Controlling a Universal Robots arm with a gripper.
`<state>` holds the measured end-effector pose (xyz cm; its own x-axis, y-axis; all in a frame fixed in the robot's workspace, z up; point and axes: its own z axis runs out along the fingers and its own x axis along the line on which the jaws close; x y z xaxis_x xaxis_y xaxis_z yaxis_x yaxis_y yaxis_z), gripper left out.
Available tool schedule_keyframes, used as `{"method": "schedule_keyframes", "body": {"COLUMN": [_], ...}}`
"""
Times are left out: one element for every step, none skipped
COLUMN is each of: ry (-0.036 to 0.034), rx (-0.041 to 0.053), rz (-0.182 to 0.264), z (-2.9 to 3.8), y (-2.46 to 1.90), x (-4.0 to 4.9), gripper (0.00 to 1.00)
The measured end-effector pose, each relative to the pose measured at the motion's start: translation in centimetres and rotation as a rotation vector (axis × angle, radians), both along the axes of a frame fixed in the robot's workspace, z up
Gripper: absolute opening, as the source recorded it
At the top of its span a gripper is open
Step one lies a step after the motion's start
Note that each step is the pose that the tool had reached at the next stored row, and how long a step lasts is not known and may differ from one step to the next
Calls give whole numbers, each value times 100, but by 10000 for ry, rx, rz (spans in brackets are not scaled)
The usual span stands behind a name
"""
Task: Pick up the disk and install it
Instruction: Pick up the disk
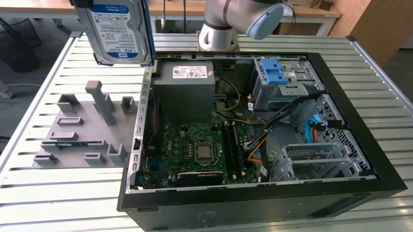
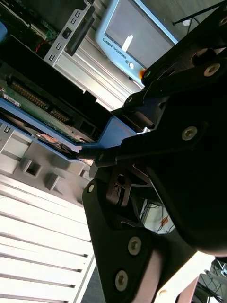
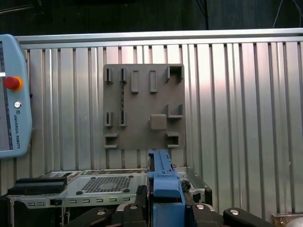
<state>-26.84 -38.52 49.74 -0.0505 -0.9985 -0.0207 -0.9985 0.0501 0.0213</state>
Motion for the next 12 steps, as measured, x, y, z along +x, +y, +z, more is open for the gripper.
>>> {"method": "schedule_keyframes", "body": {"ry": [0, 0, 0, 0, -1, 0, 0, -1, 0, 0, -1, -1], "rx": [0, 0, 0, 1, 1, 0, 0, 1, 0, 0, 1, 1], "rz": [0, 0, 0, 0, 1, 1, 1, 0, 0, 0, 1, 0], "z": [0, 0, -1, -1, -1, -1, -1, -2, -1, -2, -3, -4], "y": [-3, -7, -10, -14, -17, -21, -27, -32, -36, -42, -48, -56], "x": [11, 22, 32, 44, 57, 68, 77, 86, 97, 105, 112, 118], "gripper": [37, 37, 37, 37, 37, 37, 37, 37, 37, 37, 37, 37]}}
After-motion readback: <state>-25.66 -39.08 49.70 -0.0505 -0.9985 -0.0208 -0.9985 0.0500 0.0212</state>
